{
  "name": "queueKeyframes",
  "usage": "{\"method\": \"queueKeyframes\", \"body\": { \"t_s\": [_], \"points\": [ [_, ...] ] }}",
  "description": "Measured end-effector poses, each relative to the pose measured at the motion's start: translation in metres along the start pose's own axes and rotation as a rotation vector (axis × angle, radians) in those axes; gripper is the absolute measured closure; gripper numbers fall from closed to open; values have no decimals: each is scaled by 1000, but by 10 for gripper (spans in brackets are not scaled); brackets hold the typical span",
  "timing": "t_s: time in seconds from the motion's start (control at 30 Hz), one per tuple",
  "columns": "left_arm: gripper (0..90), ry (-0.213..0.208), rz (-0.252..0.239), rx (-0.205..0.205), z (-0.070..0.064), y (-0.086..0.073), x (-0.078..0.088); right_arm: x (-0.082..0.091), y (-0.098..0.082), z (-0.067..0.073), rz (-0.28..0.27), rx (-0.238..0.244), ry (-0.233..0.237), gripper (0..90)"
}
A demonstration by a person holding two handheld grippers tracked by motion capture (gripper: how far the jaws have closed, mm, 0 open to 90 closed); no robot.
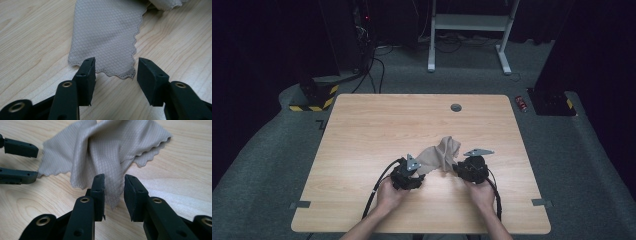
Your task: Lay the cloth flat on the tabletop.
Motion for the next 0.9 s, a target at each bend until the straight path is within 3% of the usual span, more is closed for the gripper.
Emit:
{"method": "queueKeyframes", "body": {
  "t_s": [0.07, 0.17, 0.27, 0.33, 0.4, 0.5, 0.57, 0.73, 0.9],
  "points": [
    [540, 0, -4, 7, 2, 1, -1, -5, -3, 1, 19, 9, 3, 747],
    [664, -46, -18, 33, 0, 2, -2, -9, -6, 4, 38, 16, 14, 825],
    [803, -44, -12, 22, 1, 2, -2, -8, -5, 6, 32, 26, 17, 864],
    [844, -19, -3, 0, 2, 1, -1, -5, -4, 6, 28, 30, 23, 873],
    [886, -23, 4, 6, 3, 0, 1, -1, -2, 5, 17, 32, 28, 875],
    [888, -42, -15, 37, 4, 0, 5, 5, 1, 4, 3, 40, 28, 874],
    [888, -63, -64, 76, 9, 4, 17, 13, 5, 2, -16, 42, 28, 873],
    [890, -69, -101, 105, 18, 3, 35, 23, 7, -4, -37, 24, 17, 873],
    [891, -56, -122, 140, 32, -9, 55, 28, 2, -10, -40, 8, 13, 874]
  ]
}}
Point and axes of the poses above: each handheld gripper's, and its own axes: x roughly backward along the jaws, y roughly out of its top, z roughly to its left, the point moved 10 cm from there along -x, roughly forward along the jaws, and after that the axes turned 7 degrees about -y, right-handed, at the moved point
